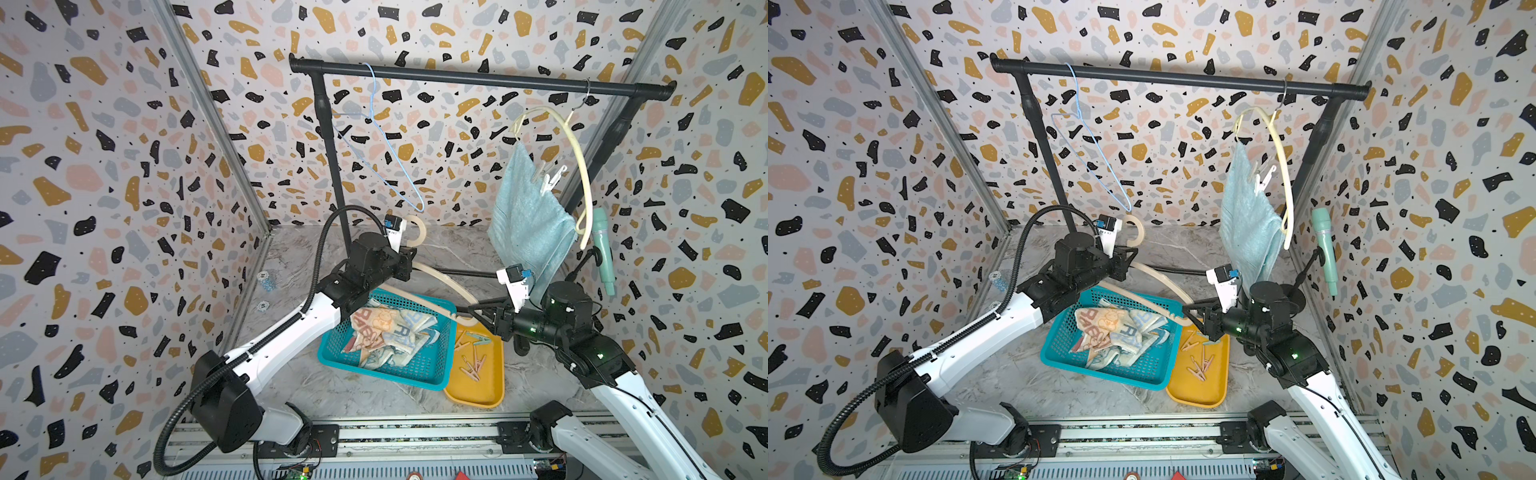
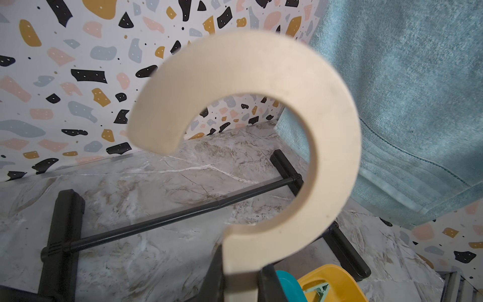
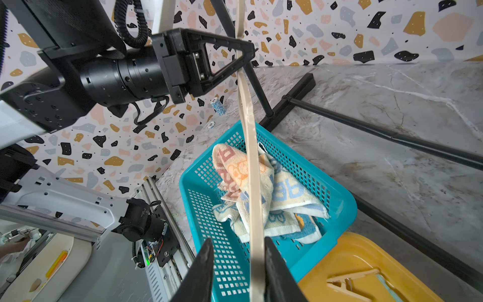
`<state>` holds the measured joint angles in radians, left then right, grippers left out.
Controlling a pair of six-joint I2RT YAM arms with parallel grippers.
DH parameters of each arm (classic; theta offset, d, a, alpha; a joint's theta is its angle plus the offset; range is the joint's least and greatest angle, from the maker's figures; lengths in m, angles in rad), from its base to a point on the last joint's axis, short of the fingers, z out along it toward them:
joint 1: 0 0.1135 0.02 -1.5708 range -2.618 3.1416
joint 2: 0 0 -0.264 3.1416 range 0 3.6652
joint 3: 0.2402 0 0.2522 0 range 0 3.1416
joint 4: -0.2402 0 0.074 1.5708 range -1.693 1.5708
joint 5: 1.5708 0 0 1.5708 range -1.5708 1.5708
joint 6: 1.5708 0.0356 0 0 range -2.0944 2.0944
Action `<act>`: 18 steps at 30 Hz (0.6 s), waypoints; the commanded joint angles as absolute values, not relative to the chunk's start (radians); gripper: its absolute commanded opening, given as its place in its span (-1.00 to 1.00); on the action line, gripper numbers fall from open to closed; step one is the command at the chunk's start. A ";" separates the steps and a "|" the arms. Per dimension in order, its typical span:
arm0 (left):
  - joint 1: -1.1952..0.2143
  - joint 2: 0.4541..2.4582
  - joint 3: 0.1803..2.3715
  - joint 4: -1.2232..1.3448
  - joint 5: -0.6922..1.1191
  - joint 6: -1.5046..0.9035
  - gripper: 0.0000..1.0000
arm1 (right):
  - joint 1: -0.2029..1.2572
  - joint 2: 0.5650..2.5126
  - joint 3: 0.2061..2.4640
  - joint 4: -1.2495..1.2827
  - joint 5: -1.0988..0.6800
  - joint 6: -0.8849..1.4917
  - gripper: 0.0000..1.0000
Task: Remove the clothespins securing towels to the hanger
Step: Place the hanger on the clothesline.
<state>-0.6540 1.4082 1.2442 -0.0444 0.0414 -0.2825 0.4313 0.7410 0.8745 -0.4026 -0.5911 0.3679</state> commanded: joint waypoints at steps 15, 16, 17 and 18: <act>-0.641 1.401 1.333 -0.014 0.052 -0.324 -1.00 | 0.430 0.742 0.840 -0.370 -0.640 0.383 -0.94; -0.641 1.403 1.335 -0.013 0.053 -0.324 -1.00 | 0.430 0.742 0.841 -0.369 -0.637 0.383 -1.00; -0.641 1.404 1.335 -0.012 0.054 -0.325 -1.00 | 0.430 0.742 0.843 -0.368 -0.632 0.383 -1.00; -0.641 1.403 1.335 -0.013 0.053 -0.326 -1.00 | 0.430 0.741 0.845 -0.370 -0.628 0.383 -1.00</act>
<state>-0.6468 1.4086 1.3083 -0.0525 0.0437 -0.3073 0.4294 0.7460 0.8349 -0.3817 -0.6212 0.3824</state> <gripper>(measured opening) 0.174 0.098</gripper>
